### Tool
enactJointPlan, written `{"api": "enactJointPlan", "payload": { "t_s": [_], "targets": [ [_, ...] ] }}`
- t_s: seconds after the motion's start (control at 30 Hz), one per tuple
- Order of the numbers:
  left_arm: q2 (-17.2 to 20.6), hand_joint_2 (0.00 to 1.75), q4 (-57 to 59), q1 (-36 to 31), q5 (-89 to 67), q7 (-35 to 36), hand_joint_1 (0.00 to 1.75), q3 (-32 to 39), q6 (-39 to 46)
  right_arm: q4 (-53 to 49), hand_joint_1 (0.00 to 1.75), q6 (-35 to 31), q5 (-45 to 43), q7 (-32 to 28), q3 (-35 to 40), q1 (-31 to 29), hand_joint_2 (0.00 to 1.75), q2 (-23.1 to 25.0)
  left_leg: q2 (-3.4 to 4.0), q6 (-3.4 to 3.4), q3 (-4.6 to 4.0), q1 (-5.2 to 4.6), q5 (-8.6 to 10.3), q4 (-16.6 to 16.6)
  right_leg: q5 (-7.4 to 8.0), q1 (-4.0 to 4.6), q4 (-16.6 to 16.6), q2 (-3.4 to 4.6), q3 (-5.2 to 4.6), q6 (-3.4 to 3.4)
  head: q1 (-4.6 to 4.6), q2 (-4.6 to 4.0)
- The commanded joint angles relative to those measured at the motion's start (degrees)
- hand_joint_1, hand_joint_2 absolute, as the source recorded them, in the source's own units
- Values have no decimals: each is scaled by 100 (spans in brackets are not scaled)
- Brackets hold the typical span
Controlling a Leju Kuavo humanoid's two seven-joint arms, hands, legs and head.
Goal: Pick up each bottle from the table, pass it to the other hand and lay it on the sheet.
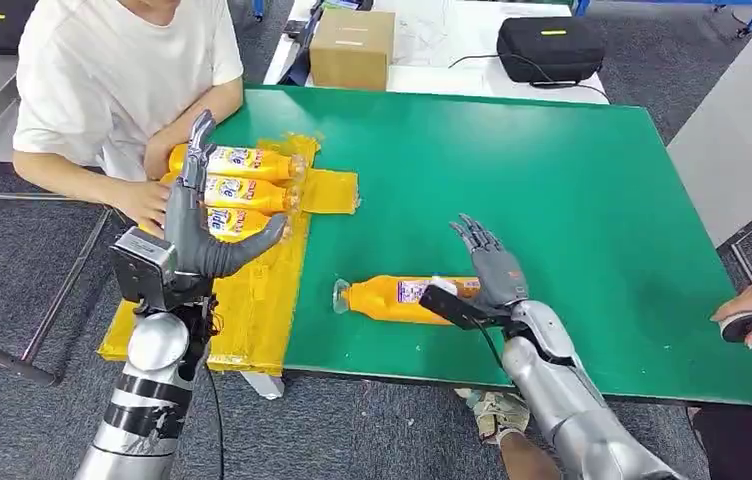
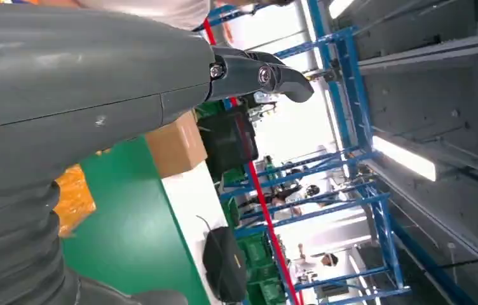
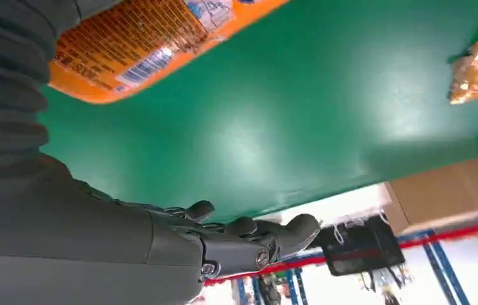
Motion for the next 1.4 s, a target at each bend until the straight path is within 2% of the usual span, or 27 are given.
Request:
{"api": "enactJointPlan", "payload": {
  "t_s": [0.03,0.43,0.67,0.8,0.97,1.3,1.4],
  "targets": [
    [94,175,612,-221,10,38,0,-80,-17,1395,0,570,-108,21,306,-428,175,111,-12,-3,17,4,9,-6,2,5,-7,-10,23,-12,0,0],
    [109,175,514,-189,-1,34,0,-92,-23,1414,0,680,-121,-3,364,-424,175,94,-10,-10,41,8,10,-6,7,9,-9,-11,48,-10,0,0],
    [156,175,464,-94,-85,60,0,-85,18,1646,0,1239,30,500,761,-739,175,133,-2,-11,57,6,11,-8,8,7,-8,-7,61,-9,0,0],
    [184,175,371,-48,-100,37,0,-80,-2,1495,0,1304,-108,268,836,-668,175,136,-1,-11,68,8,10,-8,8,9,-10,-7,73,-10,0,0],
    [199,175,177,-36,-171,-37,0,-176,-7,661,0,993,-774,-524,733,-221,175,165,-4,-14,72,12,8,-10,7,13,-14,-8,80,-14,0,0],
    [205,175,95,-73,-215,-76,0,-243,-45,-28,0,901,-1014,-634,979,30,175,127,-12,-13,30,6,6,2,3,7,4,-7,41,-11,2,0],
    [222,175,24,-125,-286,-89,0,-256,-48,-299,0,671,-1015,-625,1016,73,175,140,-8,-10,18,4,6,0,5,4,3,-1,27,-8,0,0]
  ]
}}
